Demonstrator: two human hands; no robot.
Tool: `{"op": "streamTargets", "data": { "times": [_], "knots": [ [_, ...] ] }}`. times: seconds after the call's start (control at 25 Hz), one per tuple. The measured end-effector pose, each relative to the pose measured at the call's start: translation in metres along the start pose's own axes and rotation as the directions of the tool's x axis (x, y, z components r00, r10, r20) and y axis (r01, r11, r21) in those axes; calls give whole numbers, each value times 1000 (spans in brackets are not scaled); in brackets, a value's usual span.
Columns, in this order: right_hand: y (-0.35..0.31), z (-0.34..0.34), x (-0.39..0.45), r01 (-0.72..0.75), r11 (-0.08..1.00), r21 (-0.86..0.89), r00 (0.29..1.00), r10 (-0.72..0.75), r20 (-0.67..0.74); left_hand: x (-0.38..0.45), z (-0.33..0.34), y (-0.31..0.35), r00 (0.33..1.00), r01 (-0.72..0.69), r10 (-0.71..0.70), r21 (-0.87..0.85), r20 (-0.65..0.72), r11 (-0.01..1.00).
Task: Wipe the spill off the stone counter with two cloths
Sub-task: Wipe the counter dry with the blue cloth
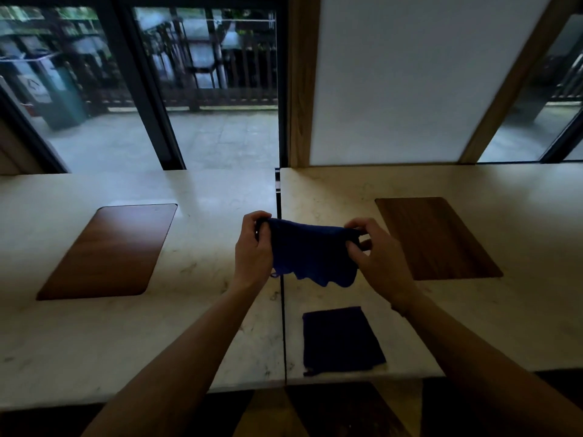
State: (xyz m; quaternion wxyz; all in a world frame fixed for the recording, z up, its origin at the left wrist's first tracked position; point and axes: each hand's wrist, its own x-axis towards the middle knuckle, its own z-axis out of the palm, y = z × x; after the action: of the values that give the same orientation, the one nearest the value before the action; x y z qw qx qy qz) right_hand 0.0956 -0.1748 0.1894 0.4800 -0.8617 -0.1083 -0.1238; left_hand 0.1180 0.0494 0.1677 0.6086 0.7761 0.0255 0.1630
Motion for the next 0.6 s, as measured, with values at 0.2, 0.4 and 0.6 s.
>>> {"op": "streamTargets", "data": {
  "times": [0.2, 0.4, 0.6],
  "knots": [
    [-21, 15, -46, 27, 996, 87, 997, -21, -74, -53, -37, 15, 998, -17, 19, 38, -52, 999],
    [-41, 44, -80, 49, 997, 59, 997, -45, -63, -99, -83, 21, 995, 19, -12, 81, -95, 997],
    [-73, 80, -91, 80, 994, 80, 996, -77, -44, -108, -133, 19, 987, 40, -30, 62, -156, 997]
  ]
}}
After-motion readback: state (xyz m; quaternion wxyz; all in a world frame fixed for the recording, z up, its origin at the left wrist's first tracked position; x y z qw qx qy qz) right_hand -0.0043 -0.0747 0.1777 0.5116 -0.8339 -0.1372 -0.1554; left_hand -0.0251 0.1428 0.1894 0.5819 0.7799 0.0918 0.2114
